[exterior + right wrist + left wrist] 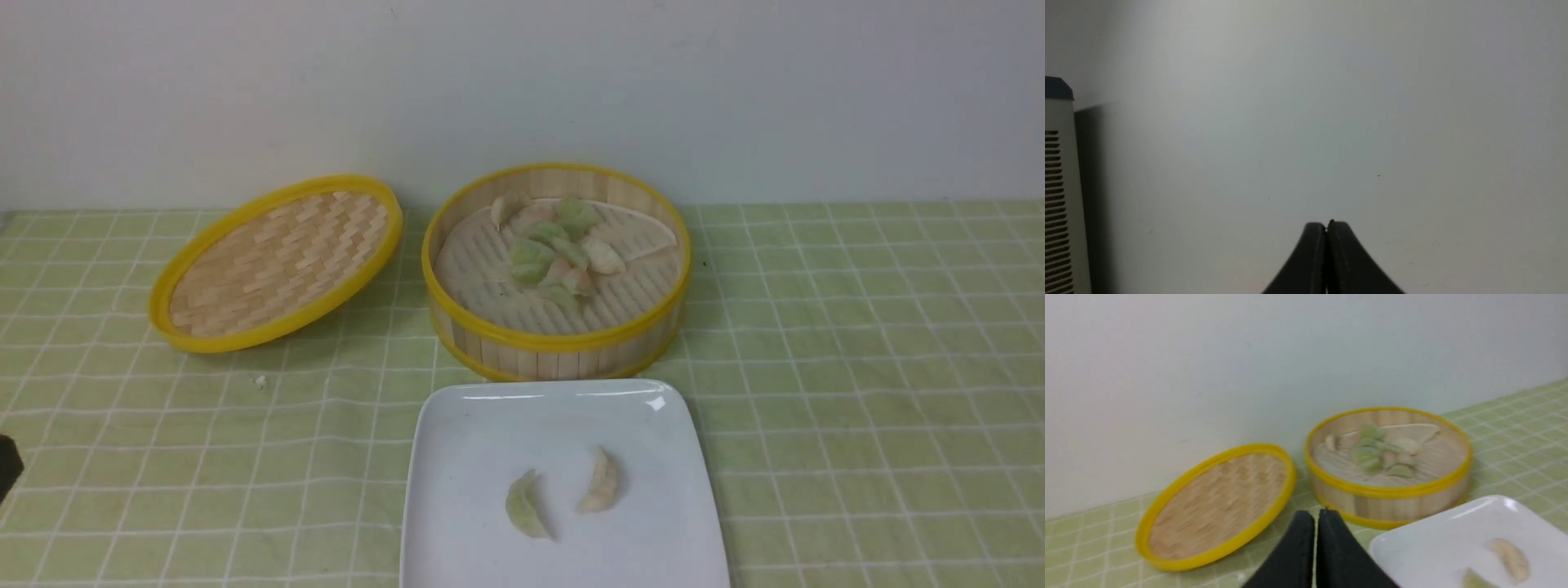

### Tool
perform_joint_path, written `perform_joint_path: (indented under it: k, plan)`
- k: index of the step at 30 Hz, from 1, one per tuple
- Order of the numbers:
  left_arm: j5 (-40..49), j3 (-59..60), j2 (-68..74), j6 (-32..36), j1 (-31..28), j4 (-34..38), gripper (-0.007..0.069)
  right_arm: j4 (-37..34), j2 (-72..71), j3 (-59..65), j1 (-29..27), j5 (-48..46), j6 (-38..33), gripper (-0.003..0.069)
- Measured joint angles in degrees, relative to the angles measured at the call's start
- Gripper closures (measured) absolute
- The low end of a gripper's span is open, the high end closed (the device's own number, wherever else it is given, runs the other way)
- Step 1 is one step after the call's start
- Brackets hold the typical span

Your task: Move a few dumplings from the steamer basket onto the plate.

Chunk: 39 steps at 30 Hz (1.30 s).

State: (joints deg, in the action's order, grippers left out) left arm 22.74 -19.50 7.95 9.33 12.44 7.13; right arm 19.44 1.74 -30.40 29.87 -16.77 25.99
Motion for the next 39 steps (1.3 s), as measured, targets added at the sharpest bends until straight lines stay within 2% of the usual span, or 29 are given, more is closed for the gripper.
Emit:
perform_joint_path:
  k: [2,9,14,39]
  plan:
    - [-3.7,8.2,-4.4,-0.1,-5.0,-0.1,0.0631,0.0,0.0,0.0,0.0,0.0,0.0,0.0673]
    - [-4.3,20.9,-8.5,-0.1,-10.5,-1.6,0.0631,0.0,0.0,0.0,0.0,0.0,0.0,0.0673]
    - [-1.2,21.2,-8.5,-0.1,-10.6,-1.7,0.0631,0.0,0.0,0.0,0.0,0.0,0.0,0.0673]
    - [-1.0,21.2,-8.5,-0.1,-10.6,-1.6,0.0631,0.0,0.0,0.0,0.0,0.0,0.0,0.0673]
